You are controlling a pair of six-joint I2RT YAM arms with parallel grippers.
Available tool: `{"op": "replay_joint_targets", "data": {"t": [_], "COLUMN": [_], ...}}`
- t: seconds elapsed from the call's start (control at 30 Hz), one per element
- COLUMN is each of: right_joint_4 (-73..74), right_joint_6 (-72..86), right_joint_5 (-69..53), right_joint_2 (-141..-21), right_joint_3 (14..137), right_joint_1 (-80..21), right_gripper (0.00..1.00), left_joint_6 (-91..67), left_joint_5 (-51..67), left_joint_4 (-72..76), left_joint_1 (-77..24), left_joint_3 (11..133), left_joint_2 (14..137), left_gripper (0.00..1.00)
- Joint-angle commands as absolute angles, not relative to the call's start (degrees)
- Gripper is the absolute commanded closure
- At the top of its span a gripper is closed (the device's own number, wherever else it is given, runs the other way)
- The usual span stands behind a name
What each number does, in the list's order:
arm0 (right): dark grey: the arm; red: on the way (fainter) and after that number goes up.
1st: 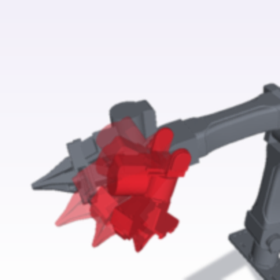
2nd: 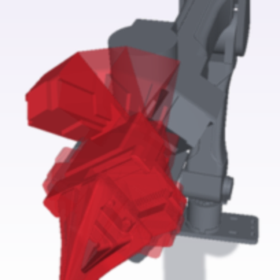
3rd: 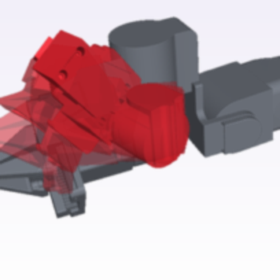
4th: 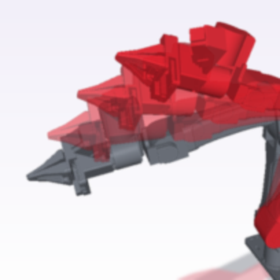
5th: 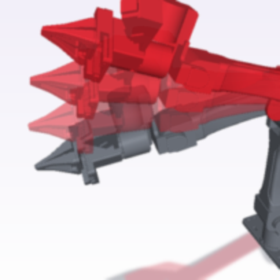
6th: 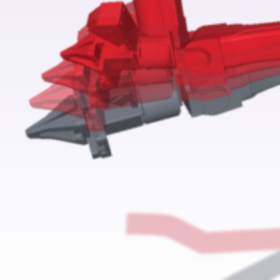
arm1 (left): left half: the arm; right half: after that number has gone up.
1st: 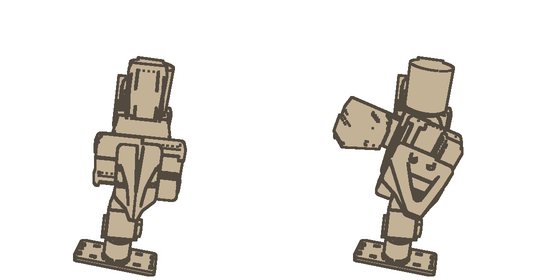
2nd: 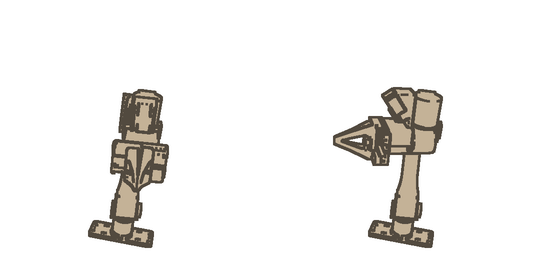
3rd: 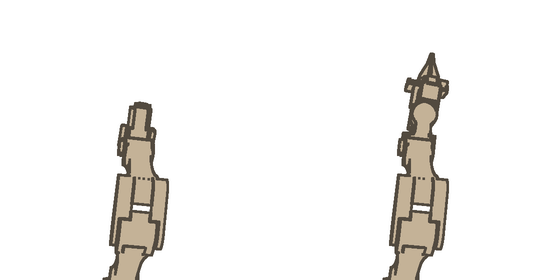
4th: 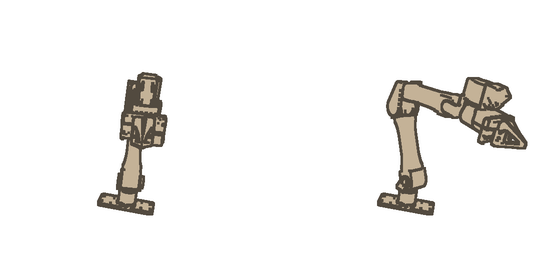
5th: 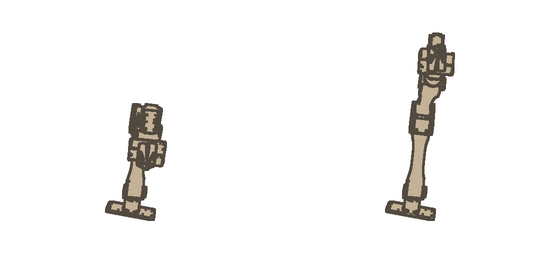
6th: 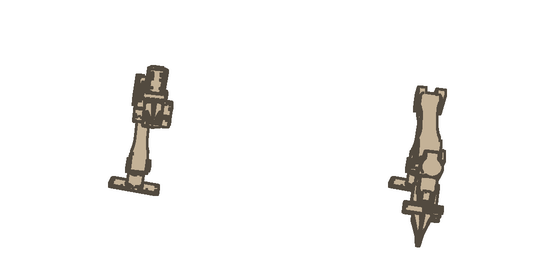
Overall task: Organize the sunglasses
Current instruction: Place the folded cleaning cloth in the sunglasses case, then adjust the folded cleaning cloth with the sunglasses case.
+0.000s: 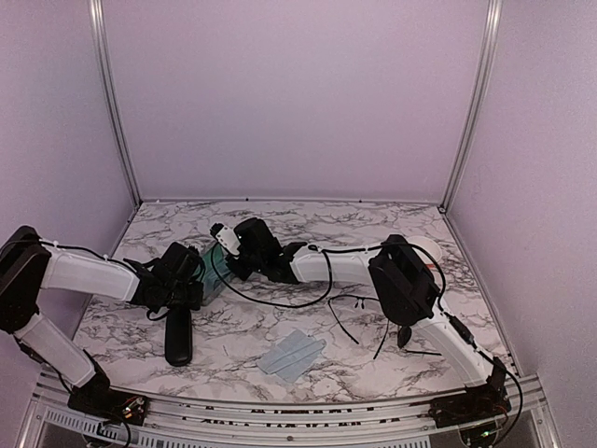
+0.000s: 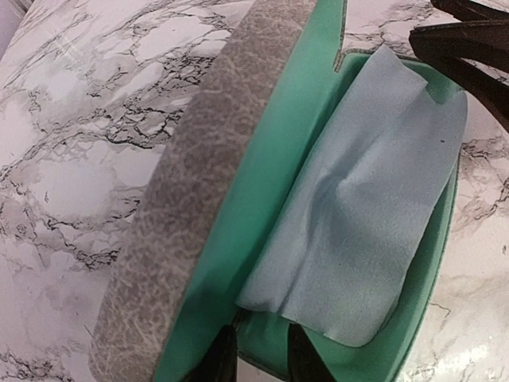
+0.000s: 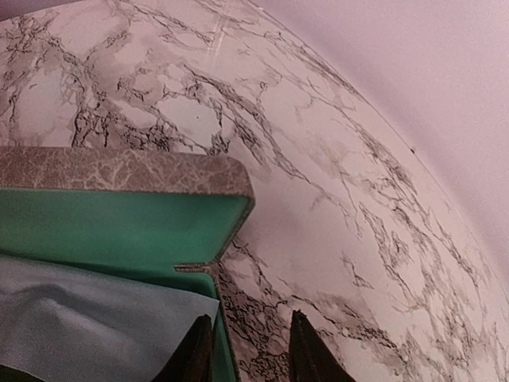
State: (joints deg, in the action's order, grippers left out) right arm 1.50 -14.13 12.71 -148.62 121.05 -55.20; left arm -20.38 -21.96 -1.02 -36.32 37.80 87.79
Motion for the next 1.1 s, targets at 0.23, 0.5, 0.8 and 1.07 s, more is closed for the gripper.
{"op": "replay_joint_targets", "data": {"t": [0.23, 0.5, 0.8, 1.07], "right_joint_4": [-1.04, -4.66, -8.72, -9.65], "right_joint_6": [-11.76, -9.83, -7.04, -4.69], "right_joint_5": [12.19, 11.71, 11.84, 15.65], "right_joint_2": [-144.03, -136.17, -125.5, -112.08], "right_joint_3": [118.49, 108.72, 93.86, 78.39], "right_joint_1": [-55.02, -55.02, -55.07, -55.09], "right_gripper": [0.67, 0.68, 0.69, 0.7], "left_joint_6": [-22.64, -24.5, -24.68, -25.22], "left_joint_5": [-17.6, -14.64, -13.29, -10.89], "left_joint_4": [-5.22, -3.78, 3.01, 5.59], "left_joint_1": [-36.91, -37.56, -37.97, -38.41], "left_joint_3": [37.97, 37.34, 37.57, 41.16], "left_joint_2": [78.83, 75.68, 78.78, 84.55], "left_gripper": [0.39, 0.38, 0.56, 0.6]}}
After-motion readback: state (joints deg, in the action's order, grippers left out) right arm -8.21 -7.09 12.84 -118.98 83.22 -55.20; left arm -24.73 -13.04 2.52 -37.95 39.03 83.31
